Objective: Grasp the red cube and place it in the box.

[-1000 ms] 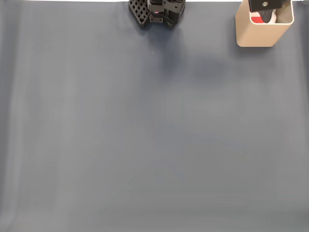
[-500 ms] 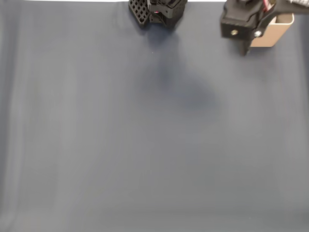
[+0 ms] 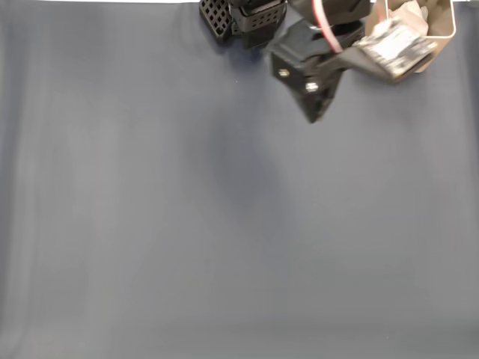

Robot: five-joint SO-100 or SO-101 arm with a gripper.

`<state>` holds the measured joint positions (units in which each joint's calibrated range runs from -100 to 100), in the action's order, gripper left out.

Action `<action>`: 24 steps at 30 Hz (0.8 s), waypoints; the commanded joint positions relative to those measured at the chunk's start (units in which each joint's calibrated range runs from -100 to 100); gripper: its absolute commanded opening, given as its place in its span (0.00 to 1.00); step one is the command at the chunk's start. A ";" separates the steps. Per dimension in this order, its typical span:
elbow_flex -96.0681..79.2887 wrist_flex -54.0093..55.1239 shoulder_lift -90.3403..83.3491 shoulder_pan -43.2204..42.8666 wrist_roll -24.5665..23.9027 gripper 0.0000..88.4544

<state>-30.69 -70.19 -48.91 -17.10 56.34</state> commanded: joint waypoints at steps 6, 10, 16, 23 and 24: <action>-6.04 -0.10 -6.18 10.32 -0.93 0.00; -12.06 0.39 -9.98 13.94 -1.42 0.00; -21.54 1.29 -17.08 17.84 -2.54 0.00; -34.39 6.21 -27.90 20.05 -3.32 0.00; -36.22 7.04 -29.63 20.05 -3.66 0.00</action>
<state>-63.21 -66.21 -72.80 2.29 54.14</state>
